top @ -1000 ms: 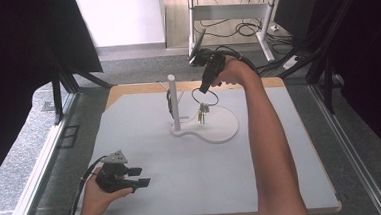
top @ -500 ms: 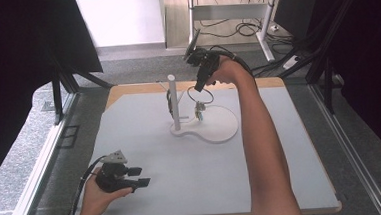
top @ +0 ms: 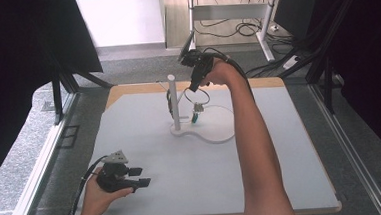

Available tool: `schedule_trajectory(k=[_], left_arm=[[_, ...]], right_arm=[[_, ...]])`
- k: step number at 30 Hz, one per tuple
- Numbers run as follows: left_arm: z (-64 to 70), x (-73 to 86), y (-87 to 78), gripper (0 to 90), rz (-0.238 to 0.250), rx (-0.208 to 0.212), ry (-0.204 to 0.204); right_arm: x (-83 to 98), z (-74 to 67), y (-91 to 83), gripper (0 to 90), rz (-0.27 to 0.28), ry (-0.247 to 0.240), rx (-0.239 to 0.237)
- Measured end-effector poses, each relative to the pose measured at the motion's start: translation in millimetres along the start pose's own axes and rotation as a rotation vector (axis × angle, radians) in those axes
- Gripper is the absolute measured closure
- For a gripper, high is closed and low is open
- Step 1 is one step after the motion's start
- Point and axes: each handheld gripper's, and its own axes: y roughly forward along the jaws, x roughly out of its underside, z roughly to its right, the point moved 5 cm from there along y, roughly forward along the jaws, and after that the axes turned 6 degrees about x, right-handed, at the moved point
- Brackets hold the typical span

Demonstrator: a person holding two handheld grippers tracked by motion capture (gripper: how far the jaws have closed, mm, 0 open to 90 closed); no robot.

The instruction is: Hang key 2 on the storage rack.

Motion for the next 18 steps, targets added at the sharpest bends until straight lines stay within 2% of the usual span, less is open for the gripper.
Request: schedule_trajectory(k=[9, 18], left_arm=[[-0.2, -0.1, 0.8, 42.6, -0.001, 0.000, 0.000], [-0.4, -0.2, 0.7, 42.6, -0.001, 0.001, 0.000]], right_arm=[[1.2, 6.5, 3.8, 85.3, 0.006, 0.016, 0.016], [-4.0, 2.6, 4.9, 85.4, 0.026, 0.003, 0.014]])
